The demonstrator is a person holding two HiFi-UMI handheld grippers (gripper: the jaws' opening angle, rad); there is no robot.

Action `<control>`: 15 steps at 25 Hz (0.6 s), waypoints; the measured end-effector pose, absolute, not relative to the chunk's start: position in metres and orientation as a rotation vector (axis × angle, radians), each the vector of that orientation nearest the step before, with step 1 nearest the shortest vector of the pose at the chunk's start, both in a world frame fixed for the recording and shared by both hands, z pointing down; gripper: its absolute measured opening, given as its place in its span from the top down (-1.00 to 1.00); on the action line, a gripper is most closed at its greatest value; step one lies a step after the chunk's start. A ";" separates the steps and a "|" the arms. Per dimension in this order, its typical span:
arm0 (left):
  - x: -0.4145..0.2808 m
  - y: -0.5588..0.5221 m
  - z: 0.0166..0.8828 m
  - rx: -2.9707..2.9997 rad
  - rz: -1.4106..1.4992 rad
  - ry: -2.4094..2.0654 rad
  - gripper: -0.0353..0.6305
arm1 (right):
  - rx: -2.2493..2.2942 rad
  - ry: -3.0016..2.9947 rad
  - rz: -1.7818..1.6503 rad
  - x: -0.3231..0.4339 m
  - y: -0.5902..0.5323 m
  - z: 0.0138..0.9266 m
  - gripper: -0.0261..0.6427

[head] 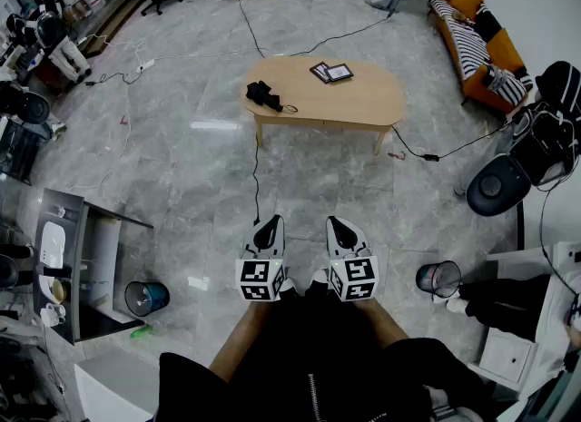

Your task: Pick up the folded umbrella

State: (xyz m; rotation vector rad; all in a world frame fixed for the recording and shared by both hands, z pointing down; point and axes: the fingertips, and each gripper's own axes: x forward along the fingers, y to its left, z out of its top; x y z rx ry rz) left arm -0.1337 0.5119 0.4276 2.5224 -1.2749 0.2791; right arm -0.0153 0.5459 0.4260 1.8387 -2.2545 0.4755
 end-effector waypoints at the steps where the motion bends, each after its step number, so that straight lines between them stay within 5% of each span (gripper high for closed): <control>1: -0.133 0.512 0.426 2.527 0.282 -1.273 0.85 | 1.859 -2.269 0.479 -0.013 0.546 0.422 0.90; 15: -0.121 0.501 0.416 2.544 0.286 -1.267 0.85 | 1.878 -2.299 0.429 0.001 0.550 0.408 0.89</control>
